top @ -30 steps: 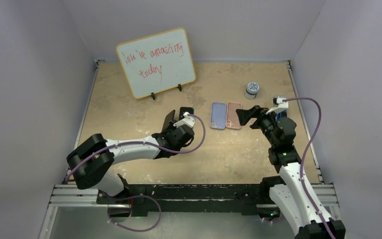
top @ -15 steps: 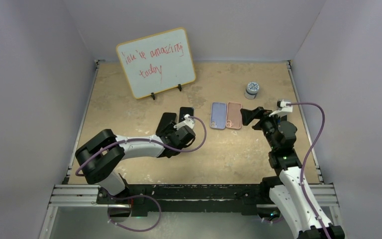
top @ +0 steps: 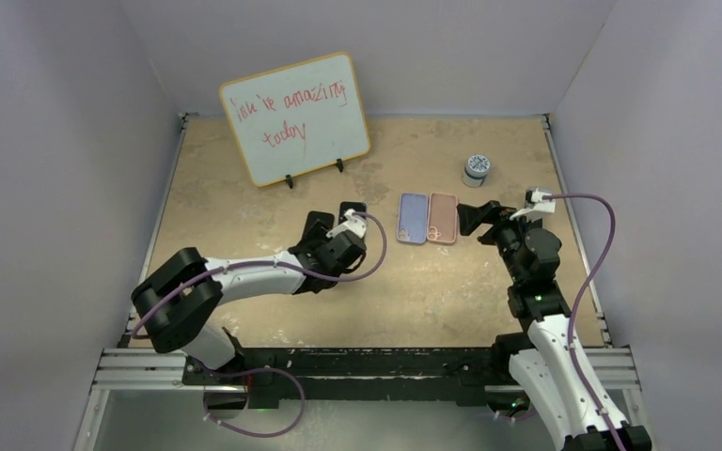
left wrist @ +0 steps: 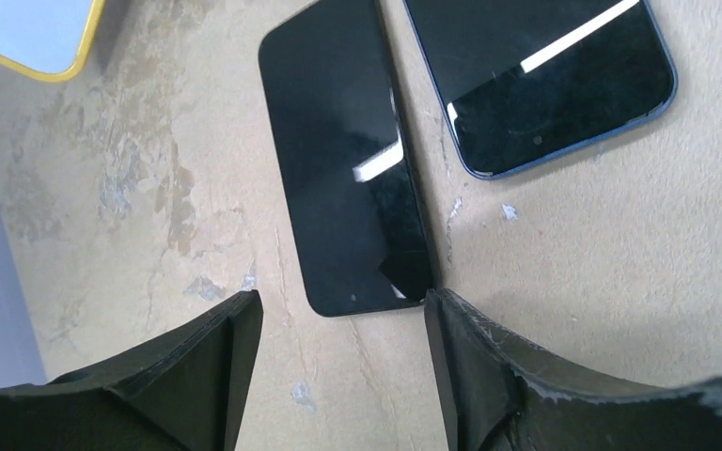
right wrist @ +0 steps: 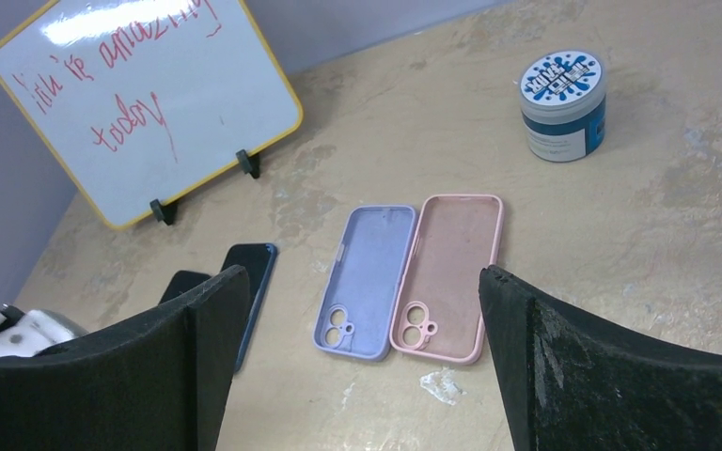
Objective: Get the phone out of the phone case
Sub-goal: Place the phone at the center of the board, then reset both arms
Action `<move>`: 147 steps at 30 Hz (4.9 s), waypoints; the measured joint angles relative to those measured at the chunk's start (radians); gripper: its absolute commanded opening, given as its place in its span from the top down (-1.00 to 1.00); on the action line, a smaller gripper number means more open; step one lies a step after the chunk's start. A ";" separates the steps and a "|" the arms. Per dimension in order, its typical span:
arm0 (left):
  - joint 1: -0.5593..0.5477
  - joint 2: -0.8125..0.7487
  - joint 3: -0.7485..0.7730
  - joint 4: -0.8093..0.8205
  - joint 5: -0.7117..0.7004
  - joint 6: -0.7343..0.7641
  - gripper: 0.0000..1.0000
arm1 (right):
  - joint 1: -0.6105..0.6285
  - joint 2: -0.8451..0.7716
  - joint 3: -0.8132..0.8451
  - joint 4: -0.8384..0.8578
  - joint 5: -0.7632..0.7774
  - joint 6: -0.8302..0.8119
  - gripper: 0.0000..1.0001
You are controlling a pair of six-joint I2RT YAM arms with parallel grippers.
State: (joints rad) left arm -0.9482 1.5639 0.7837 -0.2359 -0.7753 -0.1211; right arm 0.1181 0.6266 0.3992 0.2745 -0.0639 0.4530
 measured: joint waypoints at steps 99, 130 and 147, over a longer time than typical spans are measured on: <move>0.653 0.136 -0.009 0.491 1.020 -0.521 -0.51 | 0.015 -0.007 -0.009 -0.006 0.025 0.000 -0.83; 0.645 -0.803 -0.027 0.045 0.707 -0.412 -0.68 | 0.015 -0.180 0.065 -0.207 0.082 0.000 -0.97; 0.645 -1.267 0.159 -0.280 0.452 -0.136 -0.94 | 0.015 -0.396 0.402 -0.584 0.248 -0.154 -0.98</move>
State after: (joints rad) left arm -0.3035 0.2966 0.9428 -0.5159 -0.3237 -0.2569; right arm 0.1329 0.2306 0.8017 -0.3099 0.1844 0.2989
